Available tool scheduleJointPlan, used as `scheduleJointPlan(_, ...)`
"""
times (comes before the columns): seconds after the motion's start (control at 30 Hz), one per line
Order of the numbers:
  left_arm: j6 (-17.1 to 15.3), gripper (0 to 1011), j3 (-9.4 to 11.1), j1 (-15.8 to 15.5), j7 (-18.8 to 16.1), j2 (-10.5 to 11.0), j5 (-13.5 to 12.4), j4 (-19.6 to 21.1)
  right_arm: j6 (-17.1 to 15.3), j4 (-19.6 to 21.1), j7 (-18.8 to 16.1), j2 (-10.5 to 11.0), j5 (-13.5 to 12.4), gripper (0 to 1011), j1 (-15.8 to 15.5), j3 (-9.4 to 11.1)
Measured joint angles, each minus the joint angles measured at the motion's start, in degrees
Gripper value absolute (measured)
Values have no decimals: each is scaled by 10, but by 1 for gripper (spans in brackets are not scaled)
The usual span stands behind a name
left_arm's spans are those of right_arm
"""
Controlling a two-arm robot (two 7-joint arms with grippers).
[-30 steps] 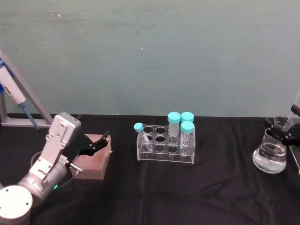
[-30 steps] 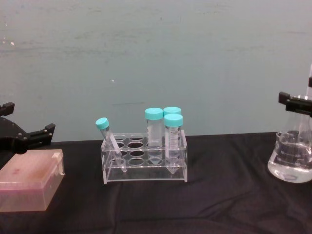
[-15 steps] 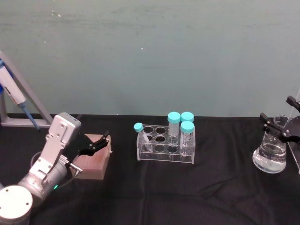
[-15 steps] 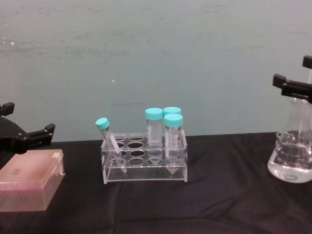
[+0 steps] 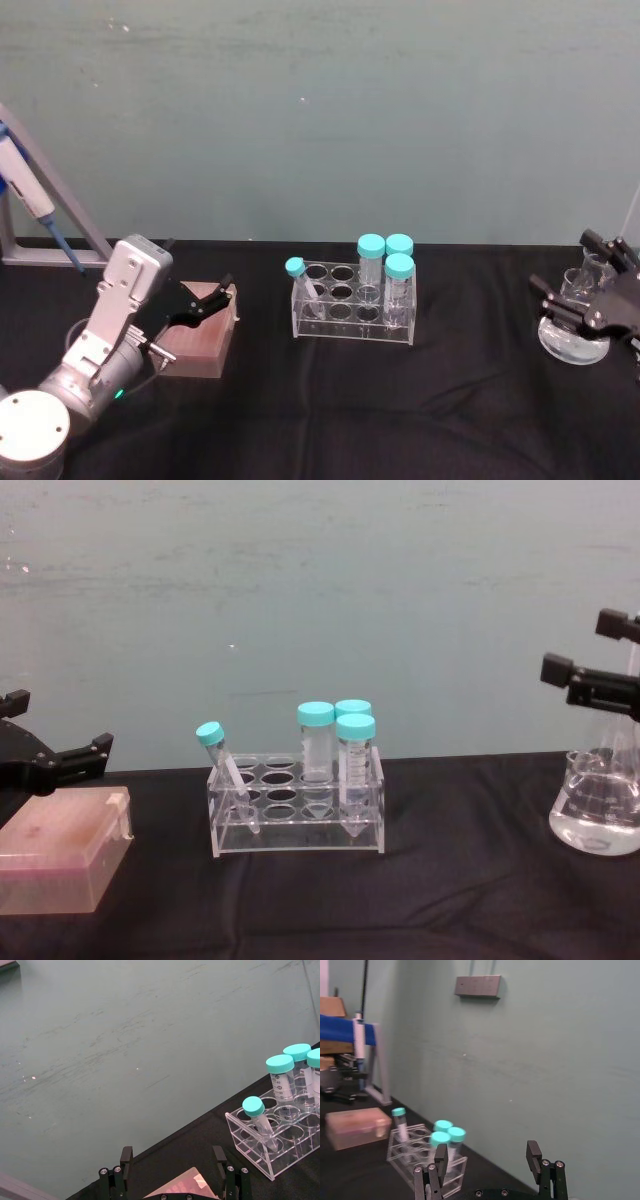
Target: Place the experimental apparatus aside using one hand.
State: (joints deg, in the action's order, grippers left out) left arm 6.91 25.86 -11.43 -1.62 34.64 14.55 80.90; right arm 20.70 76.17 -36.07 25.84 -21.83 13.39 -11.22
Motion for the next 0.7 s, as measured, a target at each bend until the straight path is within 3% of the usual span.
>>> scheduleJointPlan(0.27,0,1000,0,0,0,0,0,0,-41,68,-8,37,-38,1000,-67,0)
scheduleJointPlan(0.43,0,1000,0,0,0,0,0,0,-64,106,8,60,-52,1000,-113,11)
scheduleJointPlan(0.7,0,1000,0,0,0,0,0,0,-87,129,52,75,-46,1000,-159,29)
